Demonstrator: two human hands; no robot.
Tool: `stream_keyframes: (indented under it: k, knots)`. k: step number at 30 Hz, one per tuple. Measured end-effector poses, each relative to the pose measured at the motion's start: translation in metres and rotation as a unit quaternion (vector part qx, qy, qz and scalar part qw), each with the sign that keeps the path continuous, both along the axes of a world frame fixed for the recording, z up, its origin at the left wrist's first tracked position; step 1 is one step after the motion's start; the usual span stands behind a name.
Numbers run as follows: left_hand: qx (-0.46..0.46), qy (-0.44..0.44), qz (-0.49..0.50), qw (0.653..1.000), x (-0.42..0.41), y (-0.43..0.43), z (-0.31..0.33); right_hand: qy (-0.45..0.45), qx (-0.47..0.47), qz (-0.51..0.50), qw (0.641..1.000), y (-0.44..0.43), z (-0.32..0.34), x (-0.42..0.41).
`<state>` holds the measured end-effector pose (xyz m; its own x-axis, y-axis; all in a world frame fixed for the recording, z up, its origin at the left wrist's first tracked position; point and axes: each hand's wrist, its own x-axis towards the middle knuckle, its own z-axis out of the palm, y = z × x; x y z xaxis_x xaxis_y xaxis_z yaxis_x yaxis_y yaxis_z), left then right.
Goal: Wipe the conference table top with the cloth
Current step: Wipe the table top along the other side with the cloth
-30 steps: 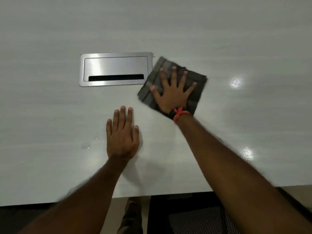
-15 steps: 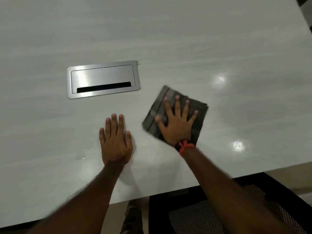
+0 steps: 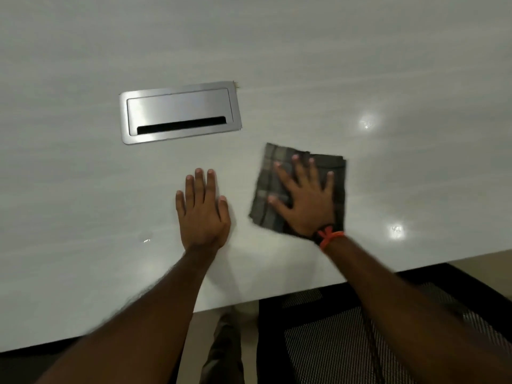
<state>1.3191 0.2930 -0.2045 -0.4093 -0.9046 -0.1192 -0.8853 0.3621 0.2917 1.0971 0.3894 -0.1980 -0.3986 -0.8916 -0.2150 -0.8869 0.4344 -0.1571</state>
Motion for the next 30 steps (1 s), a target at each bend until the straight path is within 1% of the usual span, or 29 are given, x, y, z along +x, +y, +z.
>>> stream_keyframes:
  k: [1,3,4,5,6,7,8,9,10,11,12,13,14,16,17,19,20,21,23,24,25,27,28,29,30]
  knots:
    - [0.000,0.004,0.000,1.000,-0.001,0.000,0.000,0.007,0.000,-0.040,0.999,0.013,-0.001,-0.018]
    - [-0.007,-0.001,0.002,1.000,-0.001,0.001,-0.002,0.022,0.007,-0.181,0.983,0.036,0.000,-0.044]
    - [-0.010,-0.005,0.003,1.000,-0.001,0.001,-0.002,0.022,0.005,-0.250,0.968,0.044,-0.001,-0.043]
    - [-0.010,-0.006,0.004,1.000,0.000,0.001,-0.002,0.024,0.000,-0.298,0.954,0.046,-0.002,-0.029]
    - [-0.011,-0.006,0.003,1.000,0.000,0.001,-0.001,0.030,-0.008,-0.319,0.947,0.046,-0.001,-0.004]
    - [-0.011,-0.004,0.000,1.000,0.000,0.001,-0.001,0.032,-0.011,-0.307,0.951,0.048,0.001,0.027]
    - [-0.006,-0.002,-0.002,1.000,0.000,0.000,0.000,0.029,-0.013,-0.265,0.964,0.055,0.001,0.058]
    - [0.004,0.002,-0.006,1.000,0.001,0.000,0.002,0.024,-0.007,-0.202,0.979,0.067,0.000,0.082]
    - [0.011,0.004,-0.013,1.000,0.003,0.001,0.004,0.016,0.013,-0.136,0.991,0.083,0.001,0.095]
    - [0.012,0.008,-0.027,1.000,0.008,0.002,0.005,0.014,0.025,-0.093,0.995,0.097,0.003,0.093]
    - [0.008,0.010,-0.047,0.999,0.015,0.003,0.006,0.011,0.027,-0.082,0.996,0.106,0.004,0.077]
    - [0.005,0.008,-0.068,0.998,0.027,0.004,0.008,0.018,0.031,-0.104,0.994,0.113,0.003,0.057]
    - [-0.003,0.000,-0.086,0.996,0.042,0.005,0.010,0.027,0.042,-0.149,0.988,0.117,0.005,0.038]
    - [-0.024,-0.011,-0.092,0.995,0.078,0.007,0.015,0.018,0.049,-0.266,0.963,0.111,0.011,0.010]
    - [-0.031,-0.012,-0.078,0.996,0.098,0.007,0.018,0.007,0.040,-0.311,0.949,0.103,0.013,0.010]
    - [-0.028,-0.022,-0.038,0.999,0.138,0.003,0.020,-0.011,0.024,-0.366,0.930,0.077,0.014,0.044]
    - [-0.021,-0.030,-0.021,0.999,0.158,0.002,0.019,-0.015,0.016,-0.366,0.930,0.063,0.015,0.074]
    - [-0.013,-0.037,-0.008,0.999,0.176,0.000,0.018,-0.010,0.007,-0.337,0.942,0.052,0.014,0.109]
    - [0.003,-0.043,-0.001,0.999,0.205,-0.002,0.015,0.005,0.006,-0.210,0.978,0.043,0.009,0.183]
    - [0.006,-0.041,-0.004,0.999,0.214,-0.004,0.014,0.008,0.007,-0.131,0.991,0.045,0.007,0.212]
    - [0.006,-0.039,-0.005,0.999,0.221,-0.007,0.014,0.004,0.012,-0.067,0.998,0.050,0.006,0.228]
    - [0.004,-0.036,0.018,0.999,0.233,-0.016,0.015,-0.005,0.014,-0.009,1.000,0.059,0.005,0.214]
    - [0.002,-0.035,0.035,0.999,0.240,-0.021,0.015,0.002,0.020,-0.010,1.000,0.065,0.004,0.192]
    - [-0.001,-0.034,0.045,0.998,0.248,-0.024,0.015,0.016,0.036,-0.031,0.999,0.071,0.005,0.167]
    - [-0.006,-0.033,0.043,0.999,0.255,-0.026,0.015,0.021,0.055,-0.081,0.995,0.074,0.007,0.141]
